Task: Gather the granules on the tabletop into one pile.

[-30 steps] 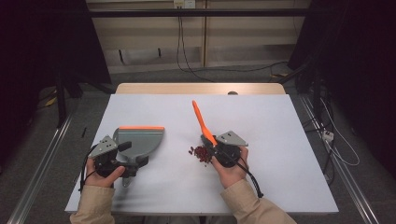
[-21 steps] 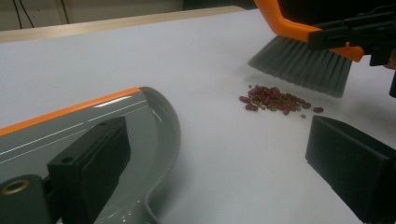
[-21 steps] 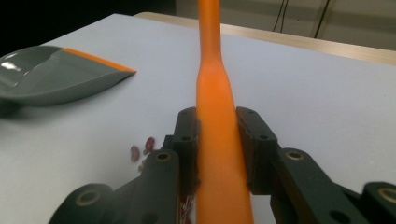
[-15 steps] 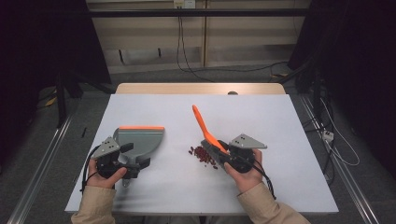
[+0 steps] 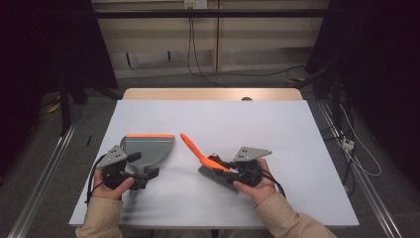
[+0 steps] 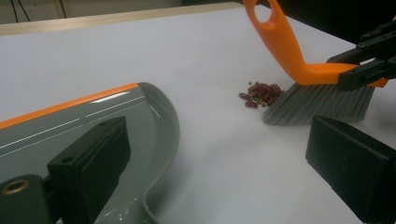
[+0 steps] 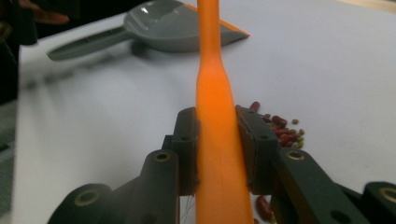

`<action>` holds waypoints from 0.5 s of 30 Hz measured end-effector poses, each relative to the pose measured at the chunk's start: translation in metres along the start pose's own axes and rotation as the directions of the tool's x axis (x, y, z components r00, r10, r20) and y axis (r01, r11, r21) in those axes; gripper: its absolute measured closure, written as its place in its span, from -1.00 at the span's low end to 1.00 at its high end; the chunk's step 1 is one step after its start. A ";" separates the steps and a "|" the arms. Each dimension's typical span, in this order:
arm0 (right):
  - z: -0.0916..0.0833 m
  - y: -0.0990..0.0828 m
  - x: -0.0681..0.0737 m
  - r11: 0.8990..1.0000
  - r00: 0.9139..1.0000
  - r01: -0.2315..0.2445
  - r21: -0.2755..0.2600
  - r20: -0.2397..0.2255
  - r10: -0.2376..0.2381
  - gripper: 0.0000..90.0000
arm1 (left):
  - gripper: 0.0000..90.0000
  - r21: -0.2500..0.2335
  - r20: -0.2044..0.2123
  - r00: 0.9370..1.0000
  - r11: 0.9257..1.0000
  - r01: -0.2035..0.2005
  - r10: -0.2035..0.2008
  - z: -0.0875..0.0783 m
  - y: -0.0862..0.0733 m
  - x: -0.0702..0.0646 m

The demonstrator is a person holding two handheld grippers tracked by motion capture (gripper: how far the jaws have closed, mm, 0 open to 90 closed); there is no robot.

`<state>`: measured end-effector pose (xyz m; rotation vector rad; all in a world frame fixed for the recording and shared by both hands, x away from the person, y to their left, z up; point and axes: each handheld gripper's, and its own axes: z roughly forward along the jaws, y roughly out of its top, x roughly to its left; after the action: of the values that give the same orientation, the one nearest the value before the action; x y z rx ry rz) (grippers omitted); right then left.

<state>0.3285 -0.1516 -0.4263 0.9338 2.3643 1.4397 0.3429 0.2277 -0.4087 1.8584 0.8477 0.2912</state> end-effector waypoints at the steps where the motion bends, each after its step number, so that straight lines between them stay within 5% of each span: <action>1: 0.001 0.001 -0.001 1.000 1.000 0.000 0.012 -0.014 0.000 0.56 | -0.86 -0.005 -0.001 1.000 1.000 0.002 -0.002 0.000 0.000 0.000; 4: 0.001 0.006 -0.005 0.997 0.998 0.002 0.079 -0.055 0.002 0.53 | -0.86 -0.001 -0.001 1.000 1.000 -0.001 0.001 0.000 0.000 -0.001; 8: 0.005 0.005 -0.006 0.978 0.994 0.097 0.183 -0.073 -0.084 0.56 | -0.86 -0.001 -0.003 1.000 1.000 -0.002 0.002 0.000 0.001 -0.001; 15: 0.006 0.002 -0.016 0.987 0.993 0.088 0.134 -0.090 -0.076 0.58 | -0.86 -0.005 -0.006 1.000 1.000 -0.001 0.001 0.000 0.001 0.000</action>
<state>0.3452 -0.1564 -0.4298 0.8114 2.5597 1.3248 0.3428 0.2278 -0.4080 1.8536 0.8500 0.2995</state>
